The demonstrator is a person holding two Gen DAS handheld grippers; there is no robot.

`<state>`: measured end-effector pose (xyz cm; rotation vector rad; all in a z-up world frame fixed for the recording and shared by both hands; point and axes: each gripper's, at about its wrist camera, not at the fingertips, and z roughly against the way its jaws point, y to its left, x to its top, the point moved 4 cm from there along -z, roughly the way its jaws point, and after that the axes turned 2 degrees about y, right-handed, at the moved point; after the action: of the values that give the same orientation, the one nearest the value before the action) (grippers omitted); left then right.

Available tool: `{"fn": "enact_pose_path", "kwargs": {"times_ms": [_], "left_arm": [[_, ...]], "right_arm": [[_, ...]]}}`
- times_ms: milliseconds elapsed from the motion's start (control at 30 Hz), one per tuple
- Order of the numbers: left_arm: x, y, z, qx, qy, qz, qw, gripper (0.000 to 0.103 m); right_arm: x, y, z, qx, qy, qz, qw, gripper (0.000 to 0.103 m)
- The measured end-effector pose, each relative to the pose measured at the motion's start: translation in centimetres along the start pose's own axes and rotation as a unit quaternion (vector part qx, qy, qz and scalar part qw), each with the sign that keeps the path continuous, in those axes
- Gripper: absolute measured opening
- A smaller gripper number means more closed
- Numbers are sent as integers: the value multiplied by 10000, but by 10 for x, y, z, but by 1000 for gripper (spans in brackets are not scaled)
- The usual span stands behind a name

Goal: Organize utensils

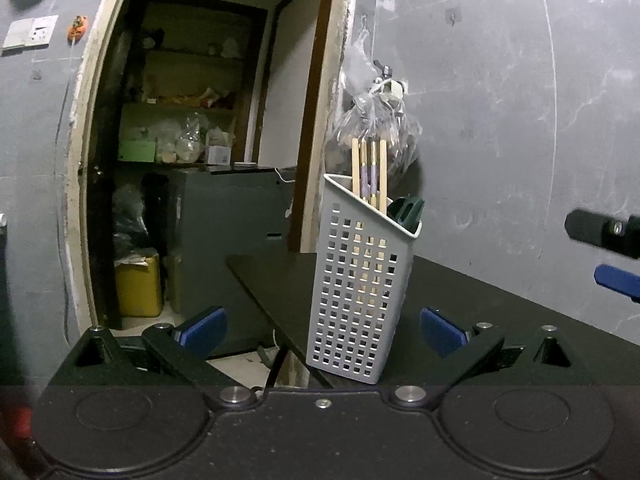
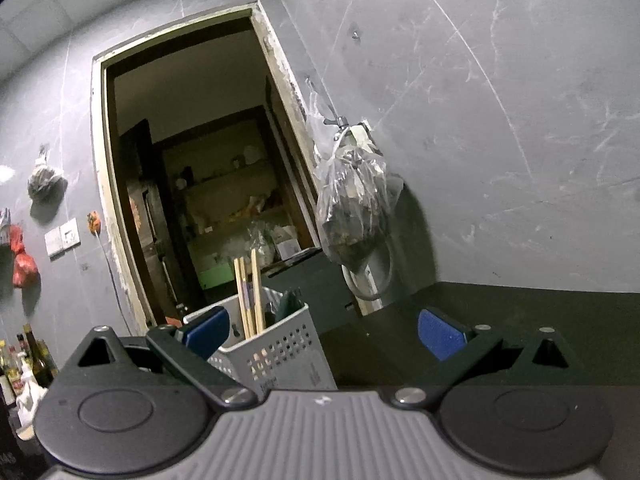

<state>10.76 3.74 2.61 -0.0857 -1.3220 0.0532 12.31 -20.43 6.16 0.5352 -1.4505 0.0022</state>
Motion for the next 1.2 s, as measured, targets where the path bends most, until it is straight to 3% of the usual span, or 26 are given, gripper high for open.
{"fn": "enact_pose_path", "kwargs": {"times_ms": [267,1200], "left_arm": [[0,-6,26,58,-168,-81,9998,102],[-26,-24,66,183,-175,-308,9992,102]], "right_arm": [[-9,0,22,-40,107,190,9998,103],[-39,-10,76,-308,345,712,9964,103]]}}
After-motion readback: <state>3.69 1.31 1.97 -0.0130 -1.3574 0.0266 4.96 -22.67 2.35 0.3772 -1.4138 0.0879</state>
